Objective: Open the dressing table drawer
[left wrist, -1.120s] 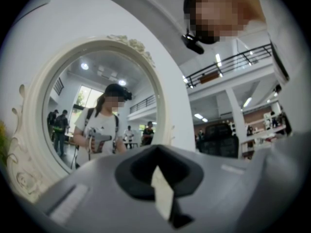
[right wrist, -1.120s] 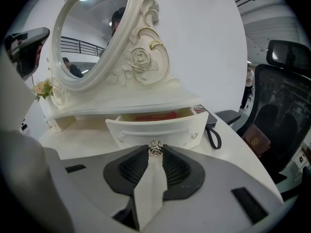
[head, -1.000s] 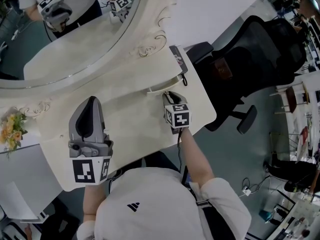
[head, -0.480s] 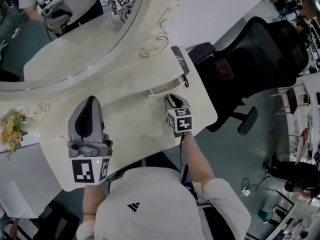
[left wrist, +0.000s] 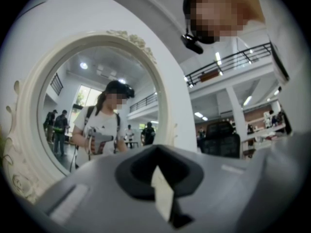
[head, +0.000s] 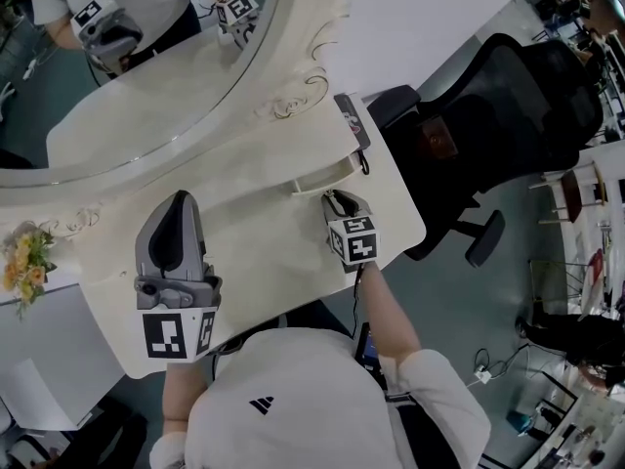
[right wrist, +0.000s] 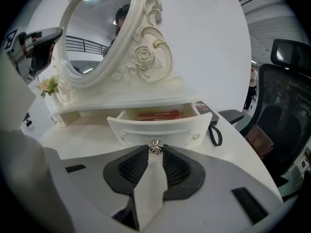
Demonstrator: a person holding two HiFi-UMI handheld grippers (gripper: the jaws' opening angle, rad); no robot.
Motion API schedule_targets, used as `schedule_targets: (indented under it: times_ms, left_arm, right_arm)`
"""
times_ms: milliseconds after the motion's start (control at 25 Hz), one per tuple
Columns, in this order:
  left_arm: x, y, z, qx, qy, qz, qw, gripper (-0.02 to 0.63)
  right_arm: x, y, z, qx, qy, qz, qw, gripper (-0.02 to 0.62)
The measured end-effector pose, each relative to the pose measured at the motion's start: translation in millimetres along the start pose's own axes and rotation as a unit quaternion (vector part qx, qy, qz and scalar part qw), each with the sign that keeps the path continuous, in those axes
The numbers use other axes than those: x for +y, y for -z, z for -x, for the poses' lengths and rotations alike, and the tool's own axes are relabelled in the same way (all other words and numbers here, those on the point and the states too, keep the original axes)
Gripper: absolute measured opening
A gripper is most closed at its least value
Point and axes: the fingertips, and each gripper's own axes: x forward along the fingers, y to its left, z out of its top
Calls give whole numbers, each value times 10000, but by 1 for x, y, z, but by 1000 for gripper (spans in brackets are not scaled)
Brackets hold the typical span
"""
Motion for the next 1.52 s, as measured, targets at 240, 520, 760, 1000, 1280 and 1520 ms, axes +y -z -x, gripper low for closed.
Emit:
schedule_targets:
  times_ms: [240,520,760,1000,1280,1520]
  left_arm:
    - [0,0,-5,-15,81,45,10000,8]
    - [-12,1,-15,-63,360,82,9993,7]
    - [-27,-4,-17,-145,613,107,9980,8]
    - [-40,-8,-13,-215,831,112,9962,7]
    - [-54,-14,-4,-291,1042,113,9941,8]
    - [-63,-18,8,-341,1167,110,9925,7]
  right_arm:
    - [1,-1,-1,-116,68,-132,9998,91]
    - [2,-2,6,-351,169,-667,9970,118]
    - [-1,-9,40,-739,460,-769,9932,-2]
    - [7,-31,74,-1263,517,-627,9887,-3]
    - [20,-58,121,-1913,649,-466,9783,-3]
    - [27,-73,161,-2395,796,-493,9664,-3]
